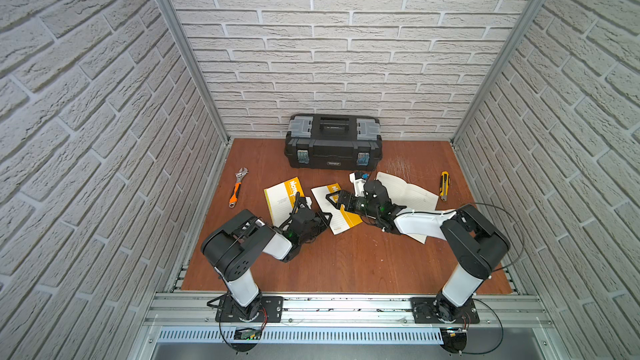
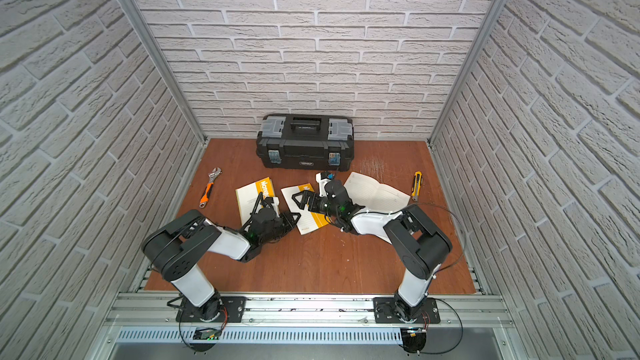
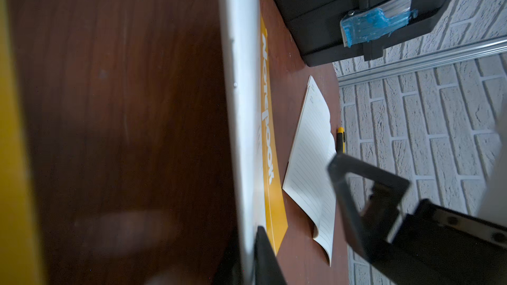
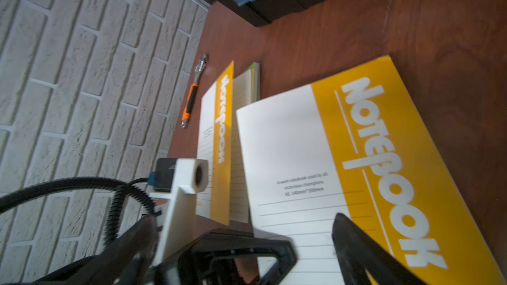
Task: Close the notebook
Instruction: Pick up the notebook from the center of the board, then place the notebook at the notebook.
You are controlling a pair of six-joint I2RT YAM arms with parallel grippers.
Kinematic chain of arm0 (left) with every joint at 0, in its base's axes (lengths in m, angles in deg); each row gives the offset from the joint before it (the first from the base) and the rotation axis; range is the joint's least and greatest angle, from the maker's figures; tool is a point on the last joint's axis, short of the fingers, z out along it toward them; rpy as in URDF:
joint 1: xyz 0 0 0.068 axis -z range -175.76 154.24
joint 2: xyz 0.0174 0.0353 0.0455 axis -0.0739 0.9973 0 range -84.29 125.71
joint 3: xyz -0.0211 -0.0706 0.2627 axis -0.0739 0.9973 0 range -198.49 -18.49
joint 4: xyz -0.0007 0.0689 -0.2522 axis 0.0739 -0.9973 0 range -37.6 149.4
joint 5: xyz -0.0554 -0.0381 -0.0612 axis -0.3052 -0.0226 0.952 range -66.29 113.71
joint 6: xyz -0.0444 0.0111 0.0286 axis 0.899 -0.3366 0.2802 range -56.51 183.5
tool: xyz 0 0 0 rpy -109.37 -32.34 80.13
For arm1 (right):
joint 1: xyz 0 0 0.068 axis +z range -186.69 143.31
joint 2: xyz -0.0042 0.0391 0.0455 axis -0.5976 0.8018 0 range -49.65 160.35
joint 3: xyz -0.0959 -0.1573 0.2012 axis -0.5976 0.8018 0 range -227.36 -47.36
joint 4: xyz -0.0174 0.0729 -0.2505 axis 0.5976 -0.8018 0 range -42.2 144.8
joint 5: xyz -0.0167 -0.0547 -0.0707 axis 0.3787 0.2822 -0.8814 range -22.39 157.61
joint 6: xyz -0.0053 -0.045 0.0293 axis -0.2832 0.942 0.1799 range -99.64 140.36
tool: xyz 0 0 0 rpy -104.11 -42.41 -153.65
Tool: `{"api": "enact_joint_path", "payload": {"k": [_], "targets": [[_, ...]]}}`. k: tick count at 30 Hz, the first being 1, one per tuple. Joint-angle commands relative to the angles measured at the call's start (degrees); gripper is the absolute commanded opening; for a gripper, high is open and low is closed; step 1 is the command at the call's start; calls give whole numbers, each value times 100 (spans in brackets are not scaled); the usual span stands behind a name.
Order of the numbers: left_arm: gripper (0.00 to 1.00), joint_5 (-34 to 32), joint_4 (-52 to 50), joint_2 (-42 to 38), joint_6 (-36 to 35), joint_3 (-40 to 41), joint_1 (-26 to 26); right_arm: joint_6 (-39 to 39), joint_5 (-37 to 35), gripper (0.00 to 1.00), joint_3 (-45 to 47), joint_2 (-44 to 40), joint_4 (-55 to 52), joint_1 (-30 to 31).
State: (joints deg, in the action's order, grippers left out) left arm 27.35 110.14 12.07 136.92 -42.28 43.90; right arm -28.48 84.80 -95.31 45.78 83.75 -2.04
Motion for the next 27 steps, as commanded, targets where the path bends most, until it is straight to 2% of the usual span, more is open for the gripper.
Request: {"api": "enact_joint_path", "payload": {"k": [1,6,10,14,20,27], "targets": [[11,226,-310,-230,-313,-252,-10,313,-66,100,-188,-560,-370,-27],[11,382,-1152,-782,-682,-576,-140,549,-255,100,-135,-1185,-885,-46],[11,585,-2134,-1518,-1019,-777,-448,640,-397,100,68,-1503,-1047,-87],[12,907,-2913,-2266,-1240,-807,-962,592,-390,100,261,-1539,-984,-124],[13,1703,-3393,-3289,-1261,-602,-1863,507,-302,100,303,-1377,-786,-134],[13,1795,-3920,-4393,-1124,-104,-2728,372,-96,100,264,-1093,-542,-134]]}}
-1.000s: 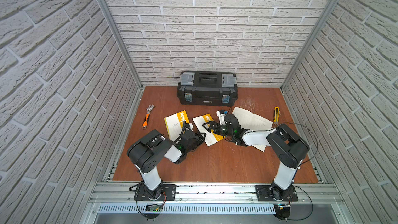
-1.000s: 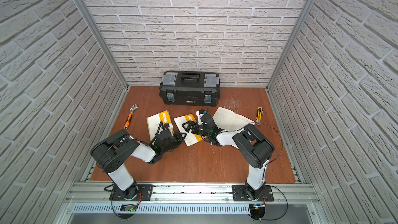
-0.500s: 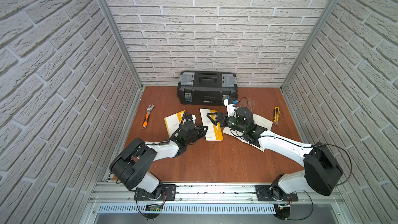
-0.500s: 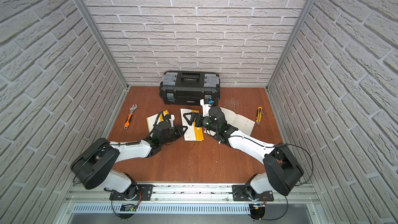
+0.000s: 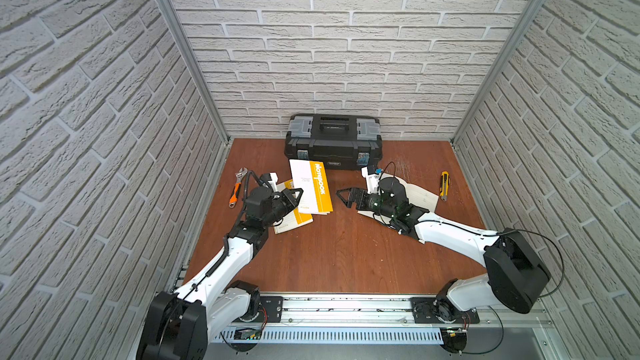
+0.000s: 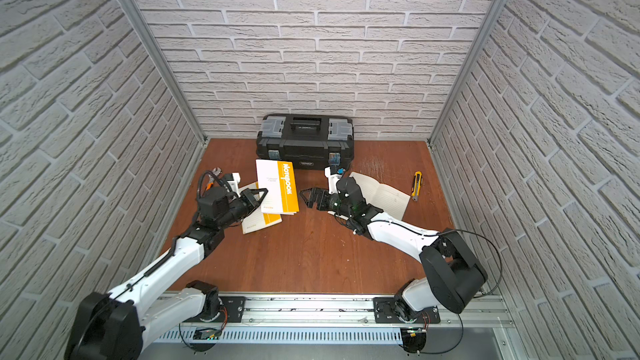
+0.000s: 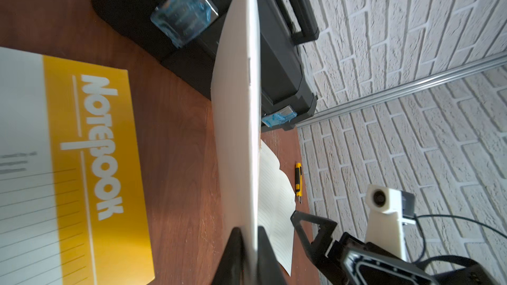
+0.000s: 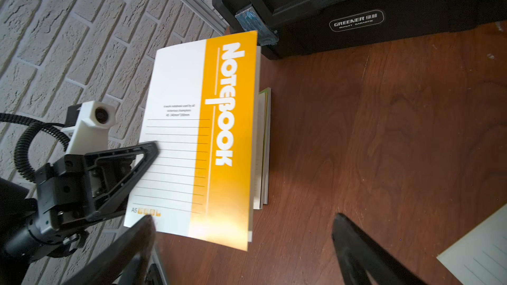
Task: Close the notebook
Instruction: Place the notebook at the notebook.
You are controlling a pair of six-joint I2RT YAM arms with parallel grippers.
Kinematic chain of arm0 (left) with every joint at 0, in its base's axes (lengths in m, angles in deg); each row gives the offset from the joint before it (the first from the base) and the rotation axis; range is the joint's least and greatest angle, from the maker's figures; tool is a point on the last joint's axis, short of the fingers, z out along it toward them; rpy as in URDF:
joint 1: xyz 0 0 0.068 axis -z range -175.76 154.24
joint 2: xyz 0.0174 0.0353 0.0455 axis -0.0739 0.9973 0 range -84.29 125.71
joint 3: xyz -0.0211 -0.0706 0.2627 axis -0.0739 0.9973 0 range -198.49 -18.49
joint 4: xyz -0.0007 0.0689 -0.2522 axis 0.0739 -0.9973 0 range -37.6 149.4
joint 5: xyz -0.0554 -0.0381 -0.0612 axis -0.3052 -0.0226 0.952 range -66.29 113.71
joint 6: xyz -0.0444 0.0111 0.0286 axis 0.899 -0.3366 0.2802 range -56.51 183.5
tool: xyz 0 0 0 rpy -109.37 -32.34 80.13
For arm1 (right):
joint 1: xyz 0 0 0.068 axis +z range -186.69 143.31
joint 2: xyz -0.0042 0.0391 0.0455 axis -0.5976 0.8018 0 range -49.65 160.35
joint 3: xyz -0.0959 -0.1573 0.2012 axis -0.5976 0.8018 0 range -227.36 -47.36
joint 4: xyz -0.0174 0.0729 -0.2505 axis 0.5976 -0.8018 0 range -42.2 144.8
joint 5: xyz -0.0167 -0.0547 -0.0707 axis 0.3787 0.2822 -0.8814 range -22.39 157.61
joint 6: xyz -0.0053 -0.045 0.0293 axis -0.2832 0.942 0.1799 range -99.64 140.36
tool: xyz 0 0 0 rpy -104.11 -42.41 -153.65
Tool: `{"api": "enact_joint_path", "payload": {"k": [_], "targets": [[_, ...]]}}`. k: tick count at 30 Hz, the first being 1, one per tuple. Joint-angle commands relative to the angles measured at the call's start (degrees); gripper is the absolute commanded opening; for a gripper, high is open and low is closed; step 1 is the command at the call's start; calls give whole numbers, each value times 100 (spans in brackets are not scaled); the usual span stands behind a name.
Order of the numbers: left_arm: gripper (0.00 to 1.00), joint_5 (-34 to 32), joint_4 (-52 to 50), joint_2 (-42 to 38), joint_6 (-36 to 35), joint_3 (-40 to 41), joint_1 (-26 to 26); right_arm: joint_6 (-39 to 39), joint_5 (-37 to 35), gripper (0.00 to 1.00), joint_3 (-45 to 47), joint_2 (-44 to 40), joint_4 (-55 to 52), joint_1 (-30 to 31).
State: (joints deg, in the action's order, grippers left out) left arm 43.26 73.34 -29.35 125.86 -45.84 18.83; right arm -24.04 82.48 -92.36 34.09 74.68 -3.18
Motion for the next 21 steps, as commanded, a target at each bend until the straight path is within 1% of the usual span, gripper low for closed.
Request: {"api": "enact_joint_path", "payload": {"k": [1,4,6,13,21], "targets": [[13,245,-212,-318,60,366,-343,-98,173,100,-35,113,415,-21],[13,510,122,-324,293,651,-645,-129,209,100,-53,173,477,-21],[13,600,337,-317,379,772,-743,-131,247,100,-73,186,481,-22],[12,731,382,-211,230,828,-973,-273,432,100,-220,465,723,38],[12,584,560,57,-80,908,-1124,-401,635,100,-712,1108,993,303]]}}
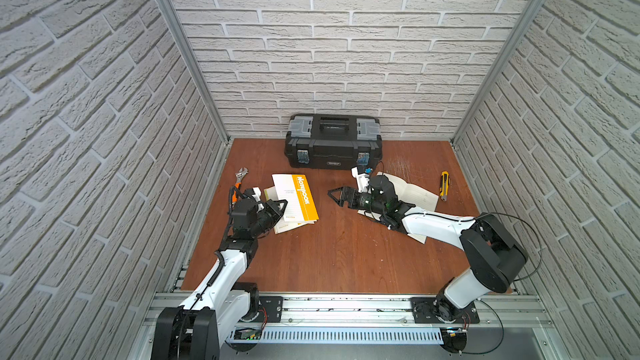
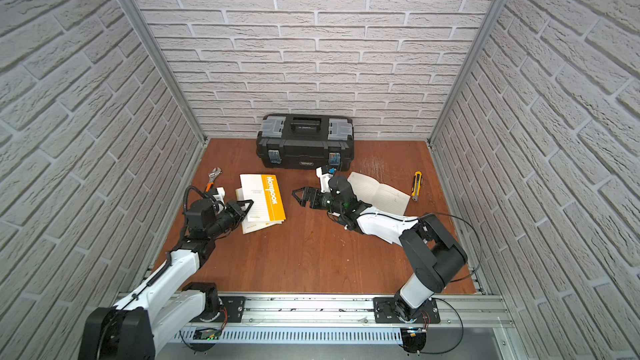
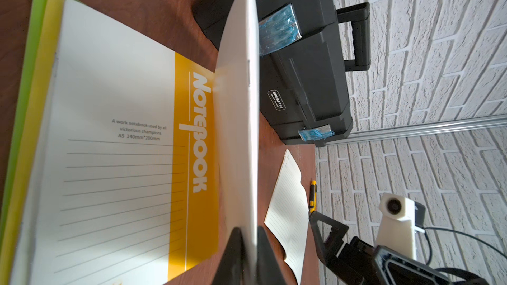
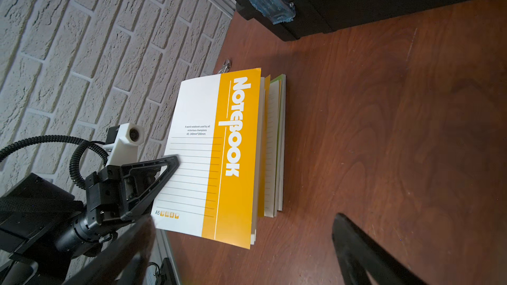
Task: Close the notebook
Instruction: Place the notebook at the notebook.
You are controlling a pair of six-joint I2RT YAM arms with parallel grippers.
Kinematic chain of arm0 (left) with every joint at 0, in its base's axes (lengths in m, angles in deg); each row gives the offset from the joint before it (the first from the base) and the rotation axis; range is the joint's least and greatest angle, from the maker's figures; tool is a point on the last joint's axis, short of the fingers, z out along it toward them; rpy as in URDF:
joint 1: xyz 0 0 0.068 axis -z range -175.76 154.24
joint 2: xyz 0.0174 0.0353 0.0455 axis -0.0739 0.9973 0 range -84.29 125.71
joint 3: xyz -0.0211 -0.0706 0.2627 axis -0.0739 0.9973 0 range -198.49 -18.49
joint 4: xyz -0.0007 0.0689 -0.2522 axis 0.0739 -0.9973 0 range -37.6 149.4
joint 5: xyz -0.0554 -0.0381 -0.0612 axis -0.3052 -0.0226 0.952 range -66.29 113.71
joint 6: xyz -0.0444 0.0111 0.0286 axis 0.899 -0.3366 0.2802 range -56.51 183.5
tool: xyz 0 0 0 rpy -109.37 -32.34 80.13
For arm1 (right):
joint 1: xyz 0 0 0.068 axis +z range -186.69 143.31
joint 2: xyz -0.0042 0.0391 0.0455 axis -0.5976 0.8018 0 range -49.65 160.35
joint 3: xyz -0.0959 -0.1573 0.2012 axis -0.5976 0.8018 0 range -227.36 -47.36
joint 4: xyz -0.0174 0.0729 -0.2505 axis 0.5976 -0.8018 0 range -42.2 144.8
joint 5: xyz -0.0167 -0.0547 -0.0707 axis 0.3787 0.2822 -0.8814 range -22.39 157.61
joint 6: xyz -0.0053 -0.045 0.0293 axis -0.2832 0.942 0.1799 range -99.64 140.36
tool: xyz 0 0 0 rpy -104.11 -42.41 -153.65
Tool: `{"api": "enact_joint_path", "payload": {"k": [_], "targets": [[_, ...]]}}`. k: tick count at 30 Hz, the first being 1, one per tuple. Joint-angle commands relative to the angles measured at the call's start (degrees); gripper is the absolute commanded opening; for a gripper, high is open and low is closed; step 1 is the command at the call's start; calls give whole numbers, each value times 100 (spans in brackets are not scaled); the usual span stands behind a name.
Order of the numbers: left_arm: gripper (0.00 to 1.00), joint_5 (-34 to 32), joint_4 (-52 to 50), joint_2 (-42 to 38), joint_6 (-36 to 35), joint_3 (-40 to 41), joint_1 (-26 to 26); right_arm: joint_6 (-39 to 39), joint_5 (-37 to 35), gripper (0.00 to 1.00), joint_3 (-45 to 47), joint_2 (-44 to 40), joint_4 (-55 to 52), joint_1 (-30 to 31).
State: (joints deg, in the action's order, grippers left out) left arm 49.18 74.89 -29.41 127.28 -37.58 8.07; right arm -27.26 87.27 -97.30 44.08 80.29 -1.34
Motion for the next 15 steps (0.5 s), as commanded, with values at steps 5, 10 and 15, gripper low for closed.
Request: {"api": "enact_joint_path", "payload": {"k": [5,10,15], "targets": [[12,-143,482,337,-413,138,-78,-161,292,100,-689,548,577,277],[13,-386,743,567,-665,264,-97,-484,412,100,-1054,1111,1020,426],[12,-517,1094,940,-728,312,-120,-929,556,100,-1379,1724,1584,557]]}}
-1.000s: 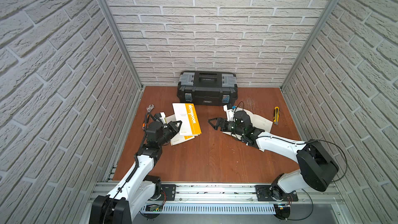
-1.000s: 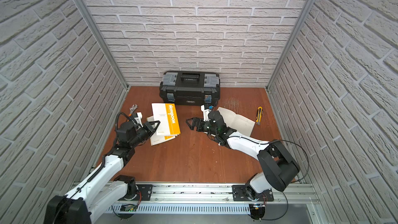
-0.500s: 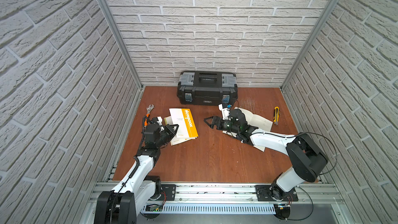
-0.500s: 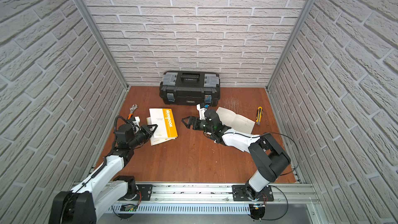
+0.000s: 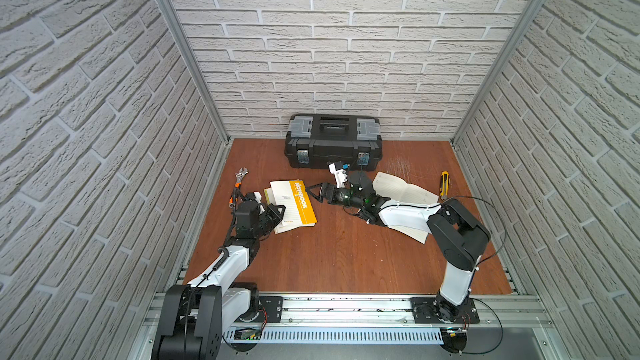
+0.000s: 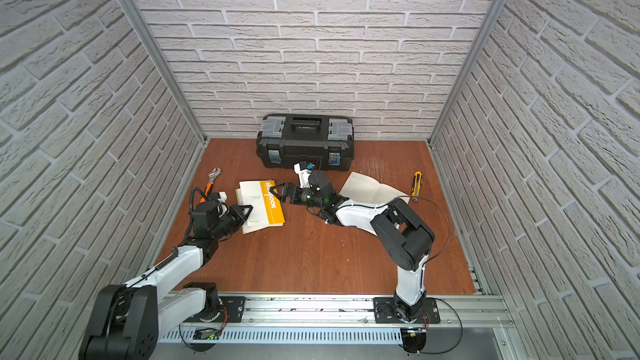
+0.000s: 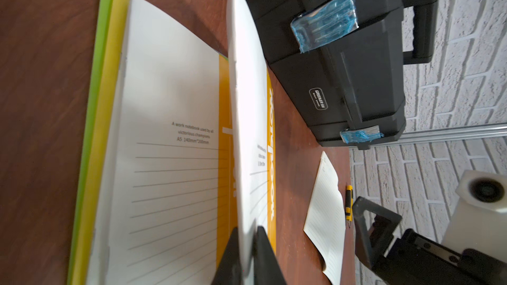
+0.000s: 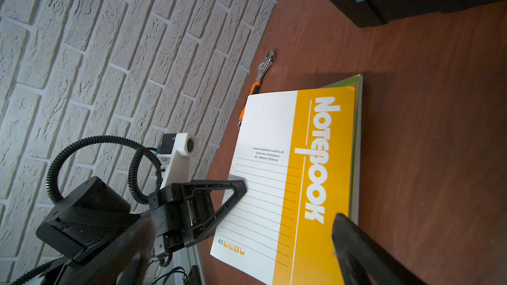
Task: Close the notebook
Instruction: Place the notebook at the notebook.
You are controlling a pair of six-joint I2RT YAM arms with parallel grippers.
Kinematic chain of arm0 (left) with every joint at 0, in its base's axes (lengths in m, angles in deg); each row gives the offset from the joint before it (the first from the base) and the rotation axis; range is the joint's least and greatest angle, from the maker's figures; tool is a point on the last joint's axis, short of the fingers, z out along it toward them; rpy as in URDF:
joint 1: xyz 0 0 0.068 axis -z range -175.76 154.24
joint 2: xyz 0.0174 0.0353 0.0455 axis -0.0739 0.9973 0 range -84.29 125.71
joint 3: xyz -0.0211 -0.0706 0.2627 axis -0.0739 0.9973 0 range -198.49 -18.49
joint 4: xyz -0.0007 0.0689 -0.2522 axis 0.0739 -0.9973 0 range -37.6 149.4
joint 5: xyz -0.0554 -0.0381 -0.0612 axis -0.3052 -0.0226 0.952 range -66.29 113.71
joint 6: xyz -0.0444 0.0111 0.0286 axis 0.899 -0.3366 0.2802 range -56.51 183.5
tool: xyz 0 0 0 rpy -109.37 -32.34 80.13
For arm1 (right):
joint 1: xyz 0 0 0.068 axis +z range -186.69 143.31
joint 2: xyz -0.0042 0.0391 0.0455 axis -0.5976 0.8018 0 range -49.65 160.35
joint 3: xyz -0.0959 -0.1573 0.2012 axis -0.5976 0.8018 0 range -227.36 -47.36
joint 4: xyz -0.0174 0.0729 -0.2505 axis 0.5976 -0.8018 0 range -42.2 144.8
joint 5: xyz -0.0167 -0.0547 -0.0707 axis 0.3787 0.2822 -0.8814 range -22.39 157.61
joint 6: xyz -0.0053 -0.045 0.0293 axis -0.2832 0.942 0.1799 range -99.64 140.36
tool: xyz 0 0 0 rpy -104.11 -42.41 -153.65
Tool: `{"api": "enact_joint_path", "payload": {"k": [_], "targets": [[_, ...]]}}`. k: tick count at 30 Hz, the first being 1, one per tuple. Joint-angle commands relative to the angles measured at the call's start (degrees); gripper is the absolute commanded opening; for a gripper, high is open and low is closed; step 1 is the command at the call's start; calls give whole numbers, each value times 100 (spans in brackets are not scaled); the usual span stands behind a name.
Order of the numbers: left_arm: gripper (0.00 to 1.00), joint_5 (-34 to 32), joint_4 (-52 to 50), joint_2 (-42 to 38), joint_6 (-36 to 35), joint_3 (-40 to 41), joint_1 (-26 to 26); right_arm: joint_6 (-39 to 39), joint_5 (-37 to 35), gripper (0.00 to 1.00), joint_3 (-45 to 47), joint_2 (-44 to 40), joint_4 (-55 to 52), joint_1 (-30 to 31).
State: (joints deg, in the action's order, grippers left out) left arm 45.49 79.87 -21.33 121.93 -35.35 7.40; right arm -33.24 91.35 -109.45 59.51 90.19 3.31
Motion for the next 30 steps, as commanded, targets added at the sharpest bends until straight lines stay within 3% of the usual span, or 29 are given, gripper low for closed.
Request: {"api": "enact_joint_path", "payload": {"k": [1,12,30], "targets": [[12,-160,666,188,-183,95,-60,-359,152,100,-233,266,627,129],[12,-544,741,253,-213,247,-95,-454,165,100,-938,1069,495,416],[11,-1135,1407,567,367,526,-69,-460,148,100,-1134,1359,446,499]]}}
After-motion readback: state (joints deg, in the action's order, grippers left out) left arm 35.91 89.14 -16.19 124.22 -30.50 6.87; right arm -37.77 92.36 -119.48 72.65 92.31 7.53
